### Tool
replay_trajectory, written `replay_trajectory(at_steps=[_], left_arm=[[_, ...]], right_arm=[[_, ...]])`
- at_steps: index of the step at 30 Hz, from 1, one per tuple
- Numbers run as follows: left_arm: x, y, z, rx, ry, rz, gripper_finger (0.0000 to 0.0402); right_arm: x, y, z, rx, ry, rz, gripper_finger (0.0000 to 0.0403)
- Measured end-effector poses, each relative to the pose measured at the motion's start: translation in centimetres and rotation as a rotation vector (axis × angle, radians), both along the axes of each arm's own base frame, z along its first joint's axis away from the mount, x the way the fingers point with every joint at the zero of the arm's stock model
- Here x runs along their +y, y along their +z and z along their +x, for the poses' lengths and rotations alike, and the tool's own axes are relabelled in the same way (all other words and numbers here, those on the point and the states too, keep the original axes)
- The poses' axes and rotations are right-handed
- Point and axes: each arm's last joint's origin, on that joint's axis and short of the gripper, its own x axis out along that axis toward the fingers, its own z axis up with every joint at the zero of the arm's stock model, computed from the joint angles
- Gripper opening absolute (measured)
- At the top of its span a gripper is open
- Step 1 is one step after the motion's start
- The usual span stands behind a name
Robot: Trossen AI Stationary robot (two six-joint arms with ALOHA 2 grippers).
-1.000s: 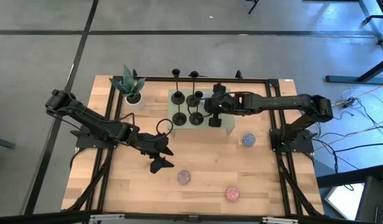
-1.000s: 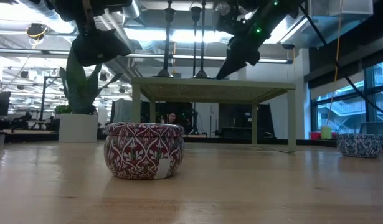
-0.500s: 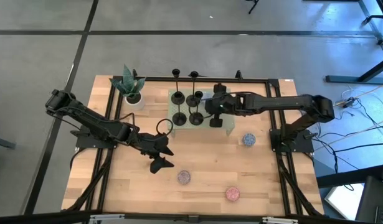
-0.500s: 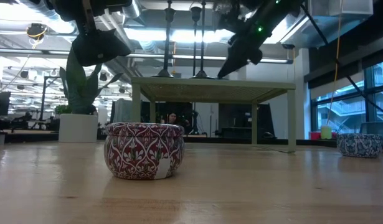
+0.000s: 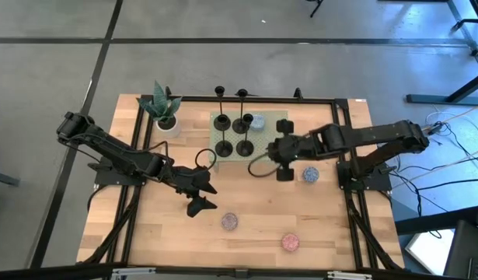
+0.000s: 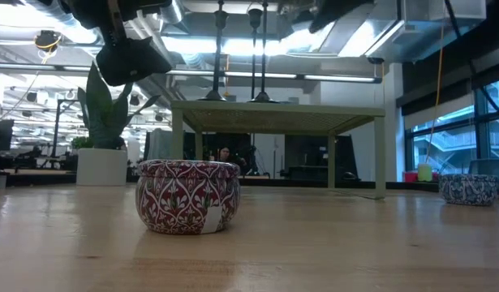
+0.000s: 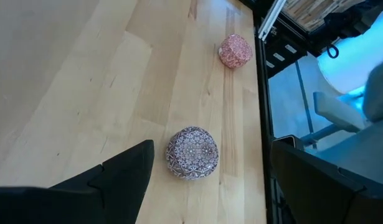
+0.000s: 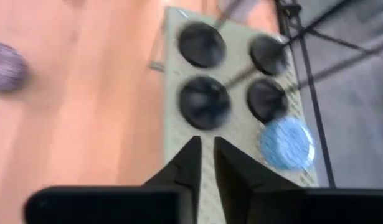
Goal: Pick & Place candle stick holders
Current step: Align the blue scented candle with the light blue scented candle on the shelf
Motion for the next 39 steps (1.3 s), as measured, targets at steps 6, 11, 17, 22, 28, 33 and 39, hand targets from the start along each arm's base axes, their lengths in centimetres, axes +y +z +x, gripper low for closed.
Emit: replay_trajectory(at_steps=[6,11,17,22,28,33,39], left_arm=[[0.0,0.0,0.0,-0.001,-0.002,0.003,0.0317],[0.0,0.0,0.0,-0.014,-0.029,0.042,0.0317],[-0.1,0.0,0.0,-0.028,-0.063,0.087,0.0317],[-0.8,0.0,-0.3,-0.028,-0.089,0.087,0.0317],[-1.3,0.0,-0.5,-0.020,-0.097,0.062,0.0317],[-1.3,0.0,-0.5,-0.020,-0.086,0.064,0.0317],[-1.2,-0.2,-0.6,-0.004,-0.073,0.080,0.0317]], right_arm=[[2.8,-0.1,-0.4,-0.040,0.007,0.136,0.0124],[4.9,-0.6,-0.7,-0.041,0.014,0.245,0.0176],[6.6,-1.2,-1.7,0.009,-0.031,0.313,0.0222],[6.7,-2.3,-4.6,0.229,-0.214,0.303,0.0239],[5.7,-2.9,-7.8,0.421,-0.552,0.224,0.0241],[5.6,-2.9,-8.1,0.434,-0.643,0.253,0.0241],[5.6,-2.9,-8.3,0.474,-0.552,0.200,0.0241]])
